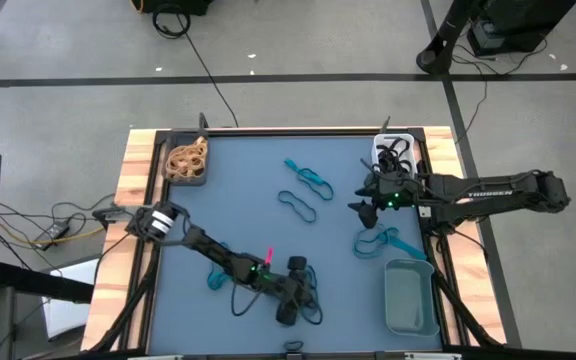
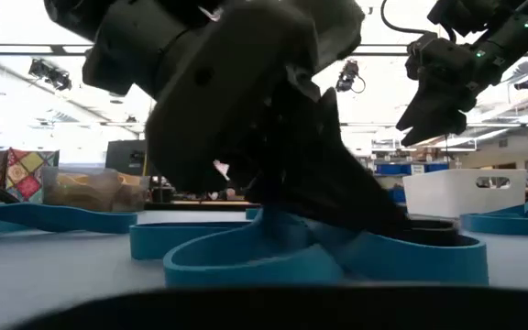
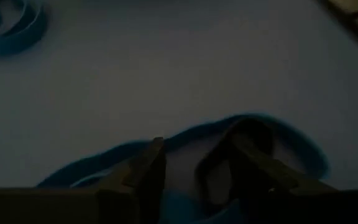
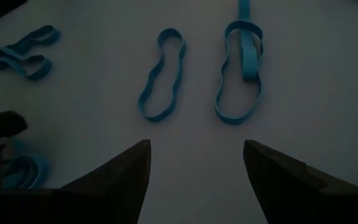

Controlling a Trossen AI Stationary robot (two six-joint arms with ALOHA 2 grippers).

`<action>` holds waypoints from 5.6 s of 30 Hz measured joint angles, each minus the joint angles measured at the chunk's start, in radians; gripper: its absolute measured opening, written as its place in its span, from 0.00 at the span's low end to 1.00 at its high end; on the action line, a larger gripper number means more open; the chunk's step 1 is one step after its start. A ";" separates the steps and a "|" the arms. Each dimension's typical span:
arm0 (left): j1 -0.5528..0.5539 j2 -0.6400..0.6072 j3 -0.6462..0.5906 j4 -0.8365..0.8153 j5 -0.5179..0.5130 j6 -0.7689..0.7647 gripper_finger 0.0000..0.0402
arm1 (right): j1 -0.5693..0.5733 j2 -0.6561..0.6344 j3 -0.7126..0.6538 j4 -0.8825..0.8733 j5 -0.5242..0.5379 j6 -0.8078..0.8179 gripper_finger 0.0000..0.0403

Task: Sort rubber bands into baskets
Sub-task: Put the black rubber band into the white bin

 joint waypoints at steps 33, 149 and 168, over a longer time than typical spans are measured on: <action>0.124 -0.036 0.279 -0.324 -0.181 -0.052 0.03 | 0.411 0.040 -0.229 0.561 -0.141 -0.222 0.60; -0.134 -0.044 0.278 -0.514 0.137 -0.153 0.59 | -0.083 -0.013 -0.073 0.060 0.265 -0.018 0.85; -0.151 0.039 0.276 -0.393 0.261 -0.299 0.37 | 0.069 -0.010 -0.073 0.057 0.337 0.023 0.82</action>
